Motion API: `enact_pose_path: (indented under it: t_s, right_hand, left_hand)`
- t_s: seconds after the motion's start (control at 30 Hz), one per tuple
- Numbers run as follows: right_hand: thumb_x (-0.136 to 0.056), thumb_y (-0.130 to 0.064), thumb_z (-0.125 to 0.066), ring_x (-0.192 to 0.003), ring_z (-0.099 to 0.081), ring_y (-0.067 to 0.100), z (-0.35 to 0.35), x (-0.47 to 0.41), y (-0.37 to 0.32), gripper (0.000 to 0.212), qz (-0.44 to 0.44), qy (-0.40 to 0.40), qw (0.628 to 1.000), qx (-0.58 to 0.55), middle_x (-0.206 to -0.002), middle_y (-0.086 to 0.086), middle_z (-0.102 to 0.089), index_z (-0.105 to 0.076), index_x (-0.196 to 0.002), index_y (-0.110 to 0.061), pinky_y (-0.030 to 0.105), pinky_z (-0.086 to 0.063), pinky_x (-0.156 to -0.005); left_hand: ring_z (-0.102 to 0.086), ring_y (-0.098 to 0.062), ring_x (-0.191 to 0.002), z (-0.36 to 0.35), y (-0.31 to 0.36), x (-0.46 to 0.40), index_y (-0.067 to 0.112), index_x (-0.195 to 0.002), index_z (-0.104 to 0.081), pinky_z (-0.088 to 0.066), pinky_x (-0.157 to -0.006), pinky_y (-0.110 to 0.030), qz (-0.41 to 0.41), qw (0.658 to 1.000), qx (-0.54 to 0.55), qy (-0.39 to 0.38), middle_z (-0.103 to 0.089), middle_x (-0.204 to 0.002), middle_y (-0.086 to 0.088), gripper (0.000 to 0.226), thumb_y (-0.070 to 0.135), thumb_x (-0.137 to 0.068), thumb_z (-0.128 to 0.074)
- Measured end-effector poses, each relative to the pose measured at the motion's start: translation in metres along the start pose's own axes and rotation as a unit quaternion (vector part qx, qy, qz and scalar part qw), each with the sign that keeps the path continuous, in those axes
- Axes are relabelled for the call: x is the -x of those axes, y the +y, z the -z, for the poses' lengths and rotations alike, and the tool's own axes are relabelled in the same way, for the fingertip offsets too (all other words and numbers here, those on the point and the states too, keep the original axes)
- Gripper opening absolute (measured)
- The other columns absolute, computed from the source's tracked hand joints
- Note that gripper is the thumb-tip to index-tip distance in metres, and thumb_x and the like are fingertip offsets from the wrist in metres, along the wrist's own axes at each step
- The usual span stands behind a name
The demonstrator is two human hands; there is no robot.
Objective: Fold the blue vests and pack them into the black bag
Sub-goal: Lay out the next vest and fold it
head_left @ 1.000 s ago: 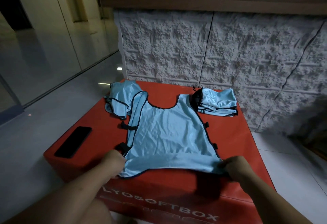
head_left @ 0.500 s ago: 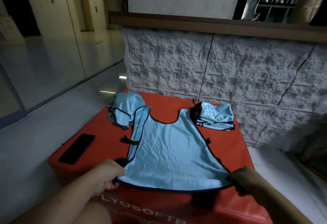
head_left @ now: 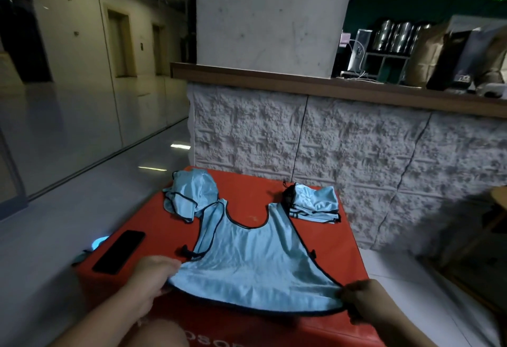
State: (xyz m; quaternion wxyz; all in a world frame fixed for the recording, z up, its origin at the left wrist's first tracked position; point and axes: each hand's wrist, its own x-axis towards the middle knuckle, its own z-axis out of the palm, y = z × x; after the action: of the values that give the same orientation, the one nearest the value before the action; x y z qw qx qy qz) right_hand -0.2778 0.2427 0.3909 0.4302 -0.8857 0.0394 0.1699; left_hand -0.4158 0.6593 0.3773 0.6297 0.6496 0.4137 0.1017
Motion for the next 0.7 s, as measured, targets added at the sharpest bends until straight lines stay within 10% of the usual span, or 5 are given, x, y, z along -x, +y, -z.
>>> enact_pose_path:
  t_s: [0.23, 0.43, 0.7]
  right_hand:
    - [-0.066, -0.026, -0.082, -0.053, -0.064, 0.009, -0.026, 0.002, 0.010, 0.027, -0.039, -0.092, 0.987, 0.128, -0.070, 0.006, -0.074, -0.078, -0.084, -0.006, 0.023, -0.057, -0.059]
    - [-0.083, 0.002, -0.076, -0.036, -0.055, 0.022, -0.021, 0.027, -0.036, 0.013, -0.026, -0.064, 0.997, 0.030, -0.049, 0.015, -0.059, -0.073, -0.077, 0.012, 0.028, -0.047, -0.040]
    - [-0.085, 0.006, -0.068, -0.049, -0.059, 0.025, -0.010, 0.031, -0.067, 0.006, 0.032, -0.037, 0.991, -0.126, -0.060, 0.017, -0.060, -0.073, -0.086, 0.009, 0.033, -0.055, -0.054]
  left_hand:
    - [-0.064, -0.029, -0.066, 0.024, -0.010, 0.019, -0.015, -0.092, -0.071, -0.048, -0.051, -0.027, 0.026, 0.998, -0.056, -0.033, -0.070, -0.071, -0.024, 0.012, -0.010, -0.081, -0.069]
    - [-0.065, -0.029, -0.070, 0.023, 0.015, 0.026, -0.011, -0.093, -0.072, -0.051, -0.054, -0.028, -0.004, 0.998, -0.043, -0.034, -0.072, -0.080, -0.021, 0.010, -0.009, -0.085, -0.066]
    - [-0.067, -0.029, -0.079, 0.030, 0.038, 0.017, -0.009, -0.096, -0.072, -0.055, -0.058, -0.033, 0.016, 0.998, -0.001, -0.061, -0.072, -0.091, -0.022, 0.012, -0.013, -0.086, -0.066]
